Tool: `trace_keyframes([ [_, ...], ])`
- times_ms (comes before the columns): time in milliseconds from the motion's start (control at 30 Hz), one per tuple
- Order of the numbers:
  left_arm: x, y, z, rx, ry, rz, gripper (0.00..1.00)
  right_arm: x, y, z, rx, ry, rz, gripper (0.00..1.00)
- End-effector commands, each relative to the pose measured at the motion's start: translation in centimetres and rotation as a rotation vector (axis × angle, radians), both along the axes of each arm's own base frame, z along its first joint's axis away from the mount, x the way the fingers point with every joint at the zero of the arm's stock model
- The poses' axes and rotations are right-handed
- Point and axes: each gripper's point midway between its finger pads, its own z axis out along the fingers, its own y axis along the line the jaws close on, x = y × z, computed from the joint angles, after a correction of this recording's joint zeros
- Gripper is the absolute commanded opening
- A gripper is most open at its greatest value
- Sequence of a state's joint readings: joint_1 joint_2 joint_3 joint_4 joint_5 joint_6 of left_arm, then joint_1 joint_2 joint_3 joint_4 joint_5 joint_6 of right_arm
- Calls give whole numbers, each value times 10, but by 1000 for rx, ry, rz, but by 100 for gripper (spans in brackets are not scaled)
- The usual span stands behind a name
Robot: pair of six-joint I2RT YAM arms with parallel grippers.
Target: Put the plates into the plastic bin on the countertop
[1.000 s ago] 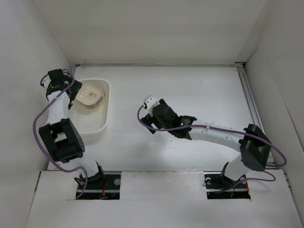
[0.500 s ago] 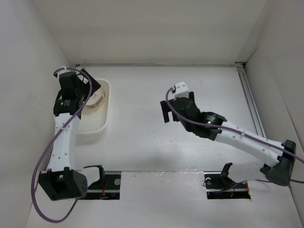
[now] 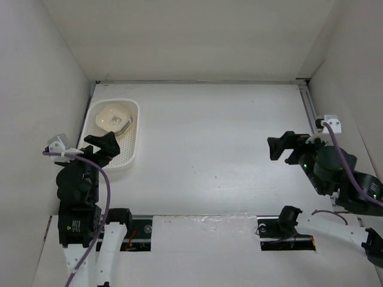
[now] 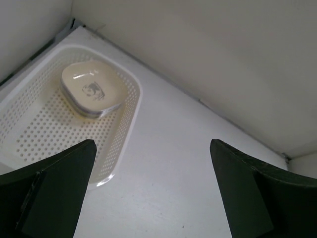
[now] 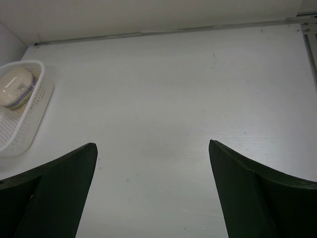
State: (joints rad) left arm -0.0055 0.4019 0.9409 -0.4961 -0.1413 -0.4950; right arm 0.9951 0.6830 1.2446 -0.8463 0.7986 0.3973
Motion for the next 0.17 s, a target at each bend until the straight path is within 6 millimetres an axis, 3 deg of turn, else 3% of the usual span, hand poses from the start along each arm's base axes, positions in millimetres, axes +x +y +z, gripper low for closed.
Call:
trace_keyframes([
  [0,9,2,-2,2,-11,11,100,-13,-31,0,7,1,-54,100],
  [133,16,0,-9,2,17,-1,100,-17,-31,-3,29,4,-31,100],
])
